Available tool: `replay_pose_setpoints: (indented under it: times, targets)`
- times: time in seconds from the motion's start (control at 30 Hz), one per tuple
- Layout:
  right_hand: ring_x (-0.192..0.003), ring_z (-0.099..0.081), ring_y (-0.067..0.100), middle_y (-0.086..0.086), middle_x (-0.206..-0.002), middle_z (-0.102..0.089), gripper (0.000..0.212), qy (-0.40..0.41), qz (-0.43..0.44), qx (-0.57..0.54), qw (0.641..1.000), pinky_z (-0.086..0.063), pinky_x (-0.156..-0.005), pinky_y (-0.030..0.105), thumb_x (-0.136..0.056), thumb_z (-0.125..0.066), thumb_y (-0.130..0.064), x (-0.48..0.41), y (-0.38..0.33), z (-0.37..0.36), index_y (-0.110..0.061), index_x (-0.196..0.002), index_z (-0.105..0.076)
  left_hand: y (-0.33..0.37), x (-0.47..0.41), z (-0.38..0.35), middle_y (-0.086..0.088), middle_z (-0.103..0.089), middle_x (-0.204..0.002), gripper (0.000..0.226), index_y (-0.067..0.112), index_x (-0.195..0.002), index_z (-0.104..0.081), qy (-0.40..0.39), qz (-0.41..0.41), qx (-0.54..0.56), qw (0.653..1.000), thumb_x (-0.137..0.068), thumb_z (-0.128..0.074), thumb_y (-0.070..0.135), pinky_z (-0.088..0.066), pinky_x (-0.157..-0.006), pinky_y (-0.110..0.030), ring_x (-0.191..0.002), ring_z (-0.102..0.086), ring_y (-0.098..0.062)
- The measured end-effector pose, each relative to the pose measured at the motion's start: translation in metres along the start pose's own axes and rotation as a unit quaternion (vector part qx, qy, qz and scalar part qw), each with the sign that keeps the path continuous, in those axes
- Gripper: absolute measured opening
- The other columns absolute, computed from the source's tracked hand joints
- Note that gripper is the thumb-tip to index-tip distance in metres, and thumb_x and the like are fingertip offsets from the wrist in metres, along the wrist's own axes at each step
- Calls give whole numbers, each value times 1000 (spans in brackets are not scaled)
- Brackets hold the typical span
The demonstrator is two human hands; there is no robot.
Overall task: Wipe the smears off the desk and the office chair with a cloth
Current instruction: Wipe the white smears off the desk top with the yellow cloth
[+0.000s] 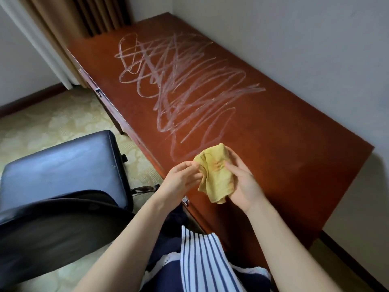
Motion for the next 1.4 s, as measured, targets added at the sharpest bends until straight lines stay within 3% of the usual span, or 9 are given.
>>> replay_pose_setpoints:
  times: [0.23, 0.37, 0.5, 0.63, 0.77, 0.93, 1.13, 1.3, 1.4]
  targets:
    - [-107, -64, 27, 12, -118, -66, 41, 25, 11, -27, 999, -57, -78, 38, -81, -58, -9, 2, -11, 23, -17, -121, -59, -10, -9, -20, -7, -71, -104, 25, 7, -109, -68, -41, 11, -61, 997, -96, -52, 21, -49, -81, -27, -93, -65, -18]
    - [-107, -63, 15, 4, -119, -64, 45, 120, 97, 225, 962, -54, -82, 29, -84, -59, 6, 6, -25, 43, -27, -116, -60, -13, -14, -17, -4, -73, -94, 12, 16, -94, -70, 72, -29, -151, 985, -94, -58, 16, -52, -72, -29, -86, -66, -20]
    - [-96, -57, 11, -5, -106, -56, 55, 199, 298, 583, 729, -47, -85, 22, -73, -70, 9, 17, -43, 40, -25, -115, -61, -16, -14, -19, -3, -72, -88, 8, 16, -90, -69, 114, -45, -195, 973, -90, -63, 20, -53, -69, -35, -81, -67, -21]
    - [-87, -61, 23, 3, -101, -62, 47, 83, 377, 746, 543, -55, -68, 32, -75, -68, 9, 21, -17, 18, -13, -117, -65, -23, -15, -23, -5, -70, -84, 12, 13, -86, -67, 157, -42, -247, 955, -90, -61, 22, -54, -76, -43, -79, -65, -25]
    - [-110, -57, 18, 0, -118, -64, 46, -53, 283, 748, 598, -44, -99, 33, -87, -62, -5, 19, 18, 21, -18, -131, -56, -36, -19, -12, 1, -61, -70, 18, 14, -99, -68, 152, 60, -215, 963, -93, -52, 19, -48, -68, -32, -65, -54, -17]
    - [-121, -44, 14, 2, -131, -51, 51, 74, 267, 682, 677, -42, -103, 39, -85, -67, -16, 7, 14, 42, -16, -134, -52, -33, -17, 9, -8, -67, -92, 27, 9, -117, -63, 144, 115, -176, 967, -96, -49, 18, -52, -59, -30, -67, -64, -21]
    - [-144, 11, 16, 0, -160, -1, 81, -50, 125, 847, 515, -5, -118, 43, -84, -51, -61, -17, 54, 43, -32, -150, -15, -28, -16, 25, -1, -72, -92, 22, 13, -104, -69, 176, 70, -274, 943, -92, -52, 20, -54, -63, -25, -69, -69, -14]
    - [-145, -12, 28, 8, -156, -24, 71, -29, 205, 868, 451, -17, -116, 49, -84, -47, -65, -12, 74, 34, -31, -145, -37, -7, -12, 48, -4, -63, -117, 25, 19, -111, -64, 273, -83, -461, 840, -88, -56, 22, -44, -87, -31, -107, -56, -19]
    - [-140, -31, 26, 6, -148, -40, 56, -32, 245, 847, 470, -32, -110, 48, -83, -65, -47, -13, 65, 38, -29, -135, -53, -9, -18, 59, -9, -15, -159, 84, 13, -150, -22, 208, -65, -607, 764, -83, -67, 38, -21, -115, -43, -145, -15, -25]
Point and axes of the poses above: each hand's wrist, its own x-axis away from the middle knuckle, its own z-axis out of the back of the hand, y = z × x, the point moved 4 cm from there along -x, towards the middle knuckle
